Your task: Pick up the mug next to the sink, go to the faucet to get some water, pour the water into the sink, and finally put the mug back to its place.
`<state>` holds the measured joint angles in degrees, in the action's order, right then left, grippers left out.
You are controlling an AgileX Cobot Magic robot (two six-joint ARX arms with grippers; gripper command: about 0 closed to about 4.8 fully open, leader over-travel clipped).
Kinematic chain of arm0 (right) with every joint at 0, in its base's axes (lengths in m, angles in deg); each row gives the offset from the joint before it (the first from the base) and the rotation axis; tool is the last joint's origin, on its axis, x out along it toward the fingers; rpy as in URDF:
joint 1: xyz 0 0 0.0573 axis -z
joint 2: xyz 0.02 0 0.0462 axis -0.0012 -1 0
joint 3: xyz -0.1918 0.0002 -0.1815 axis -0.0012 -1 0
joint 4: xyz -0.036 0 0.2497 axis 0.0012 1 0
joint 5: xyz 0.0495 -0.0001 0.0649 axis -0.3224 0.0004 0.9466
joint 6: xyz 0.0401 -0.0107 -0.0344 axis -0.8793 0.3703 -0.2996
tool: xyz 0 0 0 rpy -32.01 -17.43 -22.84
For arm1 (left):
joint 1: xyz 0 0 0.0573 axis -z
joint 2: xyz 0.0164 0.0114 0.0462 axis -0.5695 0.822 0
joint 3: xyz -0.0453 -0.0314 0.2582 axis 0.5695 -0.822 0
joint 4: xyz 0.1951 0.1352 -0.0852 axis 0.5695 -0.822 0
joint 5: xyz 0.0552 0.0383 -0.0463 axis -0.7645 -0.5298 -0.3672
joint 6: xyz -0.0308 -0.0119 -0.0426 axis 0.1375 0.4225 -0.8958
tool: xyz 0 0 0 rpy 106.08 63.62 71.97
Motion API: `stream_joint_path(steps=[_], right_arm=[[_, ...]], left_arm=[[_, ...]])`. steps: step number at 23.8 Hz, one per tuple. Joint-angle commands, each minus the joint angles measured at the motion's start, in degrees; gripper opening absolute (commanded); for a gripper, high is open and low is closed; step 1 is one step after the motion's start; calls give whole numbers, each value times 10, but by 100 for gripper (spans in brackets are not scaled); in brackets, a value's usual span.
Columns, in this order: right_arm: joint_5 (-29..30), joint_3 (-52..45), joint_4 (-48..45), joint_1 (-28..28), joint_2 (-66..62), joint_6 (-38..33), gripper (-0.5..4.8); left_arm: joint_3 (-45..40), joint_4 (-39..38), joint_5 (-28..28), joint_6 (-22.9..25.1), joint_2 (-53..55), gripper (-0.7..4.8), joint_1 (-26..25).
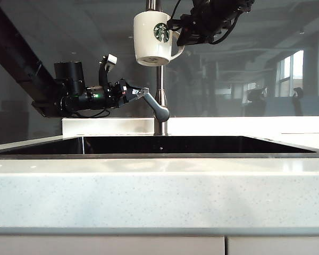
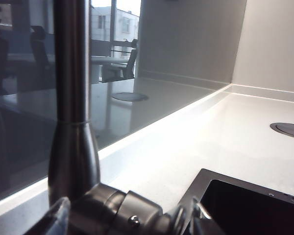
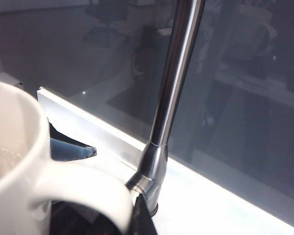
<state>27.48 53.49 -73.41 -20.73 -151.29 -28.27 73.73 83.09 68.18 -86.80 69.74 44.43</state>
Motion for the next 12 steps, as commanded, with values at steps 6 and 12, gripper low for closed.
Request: stream_joint_path(steps=[6, 12], right_arm=[[3, 8, -49, -1, 15, -12, -5], [3, 8, -49, -1, 15, -12, -5]], left_arm=[[4, 2, -22, 28, -5, 309, 0], [4, -16, -96, 79, -5, 309, 0]])
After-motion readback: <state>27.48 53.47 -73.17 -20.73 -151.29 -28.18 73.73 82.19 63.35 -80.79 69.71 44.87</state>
